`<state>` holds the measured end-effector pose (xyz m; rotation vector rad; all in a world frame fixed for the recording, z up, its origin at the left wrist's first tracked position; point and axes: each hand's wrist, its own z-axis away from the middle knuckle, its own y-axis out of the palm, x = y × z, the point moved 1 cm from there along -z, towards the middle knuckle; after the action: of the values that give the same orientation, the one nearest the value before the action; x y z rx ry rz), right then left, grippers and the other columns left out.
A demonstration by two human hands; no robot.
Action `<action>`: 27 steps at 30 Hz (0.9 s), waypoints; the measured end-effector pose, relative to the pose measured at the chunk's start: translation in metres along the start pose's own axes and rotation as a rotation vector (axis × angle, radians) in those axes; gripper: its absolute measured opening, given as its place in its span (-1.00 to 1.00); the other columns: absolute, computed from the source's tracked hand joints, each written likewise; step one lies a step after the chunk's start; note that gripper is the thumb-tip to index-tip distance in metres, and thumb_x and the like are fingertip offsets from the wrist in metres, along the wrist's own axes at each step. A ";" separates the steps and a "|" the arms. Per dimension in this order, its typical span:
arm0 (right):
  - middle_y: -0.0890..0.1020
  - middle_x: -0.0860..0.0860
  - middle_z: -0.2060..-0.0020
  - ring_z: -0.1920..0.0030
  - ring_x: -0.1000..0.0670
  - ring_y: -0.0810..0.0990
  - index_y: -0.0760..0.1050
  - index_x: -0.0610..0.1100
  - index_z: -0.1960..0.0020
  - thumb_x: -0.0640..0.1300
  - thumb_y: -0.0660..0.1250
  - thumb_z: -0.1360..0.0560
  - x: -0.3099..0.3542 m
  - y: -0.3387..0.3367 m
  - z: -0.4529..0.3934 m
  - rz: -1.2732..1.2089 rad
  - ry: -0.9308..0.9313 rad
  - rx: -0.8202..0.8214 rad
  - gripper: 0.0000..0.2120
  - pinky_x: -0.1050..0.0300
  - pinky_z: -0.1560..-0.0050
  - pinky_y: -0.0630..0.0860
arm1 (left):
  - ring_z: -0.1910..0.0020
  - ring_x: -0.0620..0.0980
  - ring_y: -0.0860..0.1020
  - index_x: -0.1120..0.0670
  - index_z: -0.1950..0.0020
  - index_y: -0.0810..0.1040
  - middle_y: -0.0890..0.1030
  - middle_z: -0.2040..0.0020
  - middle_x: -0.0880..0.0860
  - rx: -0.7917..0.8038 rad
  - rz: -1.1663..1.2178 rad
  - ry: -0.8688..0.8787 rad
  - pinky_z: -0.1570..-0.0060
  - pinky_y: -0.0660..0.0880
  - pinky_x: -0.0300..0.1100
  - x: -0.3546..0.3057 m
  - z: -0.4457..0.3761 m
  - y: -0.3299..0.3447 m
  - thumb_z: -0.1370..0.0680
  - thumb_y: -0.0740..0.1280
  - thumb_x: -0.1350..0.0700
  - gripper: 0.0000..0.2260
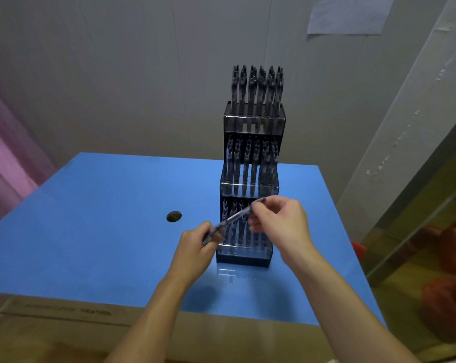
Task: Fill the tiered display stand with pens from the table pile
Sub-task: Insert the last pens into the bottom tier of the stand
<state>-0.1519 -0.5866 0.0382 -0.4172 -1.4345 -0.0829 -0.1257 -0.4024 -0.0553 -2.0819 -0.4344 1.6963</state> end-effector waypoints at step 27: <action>0.61 0.18 0.37 0.30 0.25 0.57 0.66 -0.09 0.09 -0.12 0.44 -0.53 -0.032 0.000 -0.020 0.369 -0.166 -0.180 -0.94 0.54 0.27 0.38 | 0.33 0.07 0.18 0.15 0.30 0.22 0.23 0.36 0.10 -0.138 0.329 -0.271 0.28 0.16 -0.03 0.019 -0.003 -0.009 -0.64 0.35 0.10 -0.58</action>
<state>-0.1375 -0.5995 0.0053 -0.8470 -1.4956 0.1240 -0.1182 -0.3858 -0.0667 -2.1172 -0.3082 2.2123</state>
